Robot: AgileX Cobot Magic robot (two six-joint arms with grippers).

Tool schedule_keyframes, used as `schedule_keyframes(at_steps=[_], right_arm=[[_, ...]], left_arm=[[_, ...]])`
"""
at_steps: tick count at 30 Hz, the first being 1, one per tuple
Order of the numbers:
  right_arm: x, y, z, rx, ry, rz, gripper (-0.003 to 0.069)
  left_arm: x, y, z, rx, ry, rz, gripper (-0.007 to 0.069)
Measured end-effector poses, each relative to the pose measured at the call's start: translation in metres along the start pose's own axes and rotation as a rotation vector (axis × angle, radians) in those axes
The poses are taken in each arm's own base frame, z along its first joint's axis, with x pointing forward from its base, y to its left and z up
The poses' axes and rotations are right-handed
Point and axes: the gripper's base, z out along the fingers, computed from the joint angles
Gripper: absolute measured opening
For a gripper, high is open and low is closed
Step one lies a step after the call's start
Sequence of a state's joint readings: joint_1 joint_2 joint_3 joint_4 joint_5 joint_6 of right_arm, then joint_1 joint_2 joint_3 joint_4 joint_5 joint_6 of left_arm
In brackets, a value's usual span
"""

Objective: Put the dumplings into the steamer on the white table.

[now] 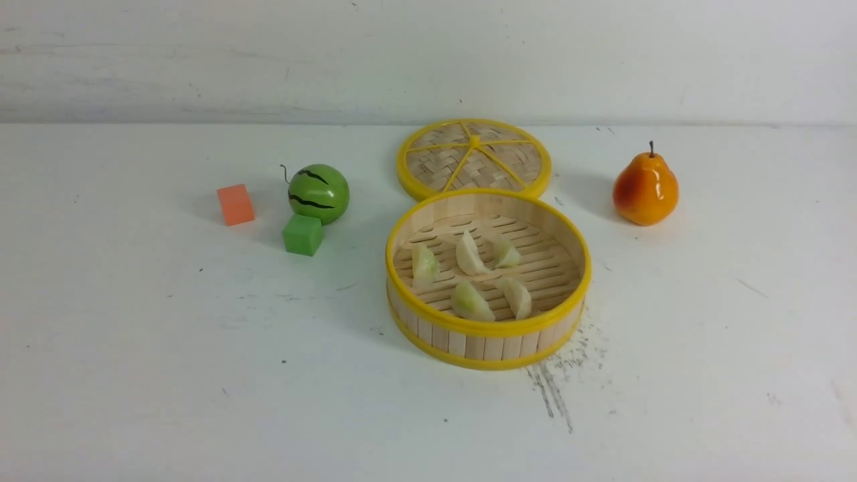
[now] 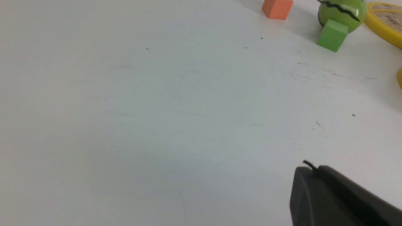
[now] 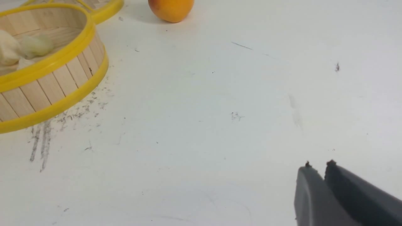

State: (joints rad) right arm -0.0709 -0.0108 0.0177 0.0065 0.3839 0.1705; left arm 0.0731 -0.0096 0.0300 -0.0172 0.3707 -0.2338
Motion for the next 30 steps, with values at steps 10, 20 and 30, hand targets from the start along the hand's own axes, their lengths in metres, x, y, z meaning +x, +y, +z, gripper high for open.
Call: schedule_keyframes(at_steps=[10,20,30], right_arm=[[0.0,0.0,0.0,0.0,0.0,0.0,0.0085],[0.0,0.0,0.0,0.0,0.0,0.001,0.0095],[0.0,0.0,0.0,0.0,0.0,0.001,0.0104]], left_arm=[[0.0008,0.0002,0.0,-0.002,0.009,0.0,-0.0014],[0.0012,0.0003,0.0,-0.003,0.013,0.0,-0.0014],[0.0012,0.0003,0.0,-0.003,0.013,0.0,-0.0013]])
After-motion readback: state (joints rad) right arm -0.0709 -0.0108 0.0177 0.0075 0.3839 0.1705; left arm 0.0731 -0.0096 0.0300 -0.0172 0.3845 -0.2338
